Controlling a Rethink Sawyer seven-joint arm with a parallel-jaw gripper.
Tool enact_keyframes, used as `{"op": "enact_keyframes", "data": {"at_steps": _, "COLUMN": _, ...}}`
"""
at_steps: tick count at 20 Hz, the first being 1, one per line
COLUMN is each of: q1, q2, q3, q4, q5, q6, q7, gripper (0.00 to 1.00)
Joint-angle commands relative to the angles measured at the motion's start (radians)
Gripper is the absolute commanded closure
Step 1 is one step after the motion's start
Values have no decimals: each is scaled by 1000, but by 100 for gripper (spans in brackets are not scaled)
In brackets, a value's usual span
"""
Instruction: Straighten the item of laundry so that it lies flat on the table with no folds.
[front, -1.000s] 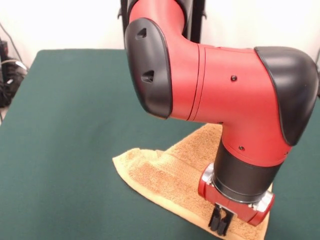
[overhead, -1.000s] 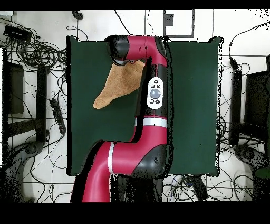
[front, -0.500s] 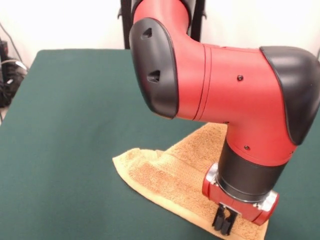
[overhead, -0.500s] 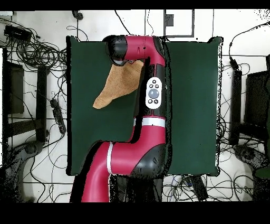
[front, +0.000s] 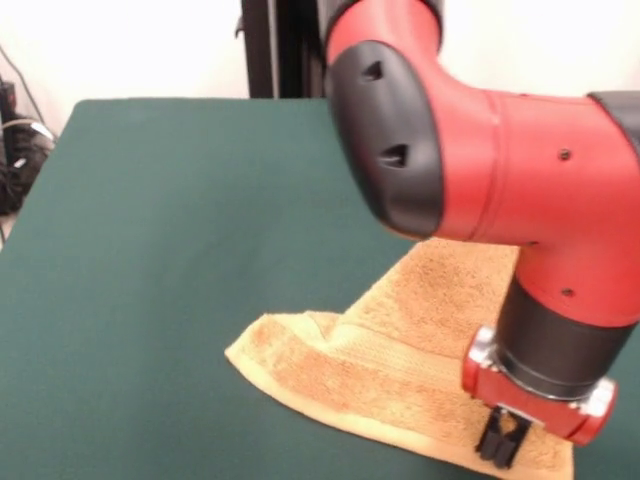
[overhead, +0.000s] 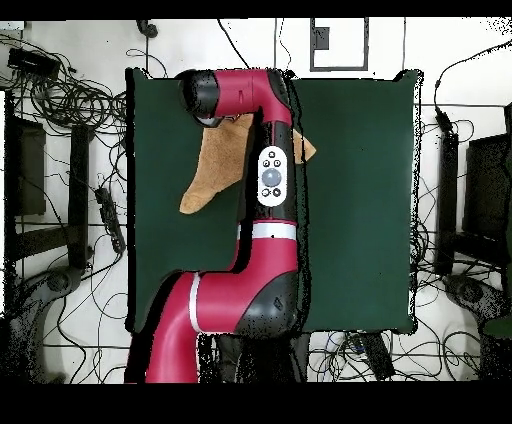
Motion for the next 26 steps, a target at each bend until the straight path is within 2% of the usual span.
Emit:
{"op": "enact_keyframes", "data": {"at_steps": 1, "q1": 73, "q2": 72, "q3": -18, "q4": 67, "q5": 55, "q6": -29, "q7": 349, "gripper": 100}}
{"op": "enact_keyframes", "data": {"at_steps": 4, "q1": 71, "q2": 76, "q3": -37, "q4": 62, "q5": 60, "q6": -39, "q7": 347, "gripper": 100}}
{"op": "enact_keyframes", "data": {"at_steps": 5, "q1": 70, "q2": 80, "q3": -52, "q4": 58, "q5": 68, "q6": -40, "q7": 348, "gripper": 0}}
{"op": "enact_keyframes", "data": {"at_steps": 18, "q1": 61, "q2": 90, "q3": -117, "q4": 49, "q5": 115, "q6": -50, "q7": 316, "gripper": 0}}
{"op": "enact_keyframes", "data": {"at_steps": 26, "q1": 38, "q2": 69, "q3": -158, "q4": 61, "q5": 219, "q6": -12, "q7": 235, "gripper": 0}}
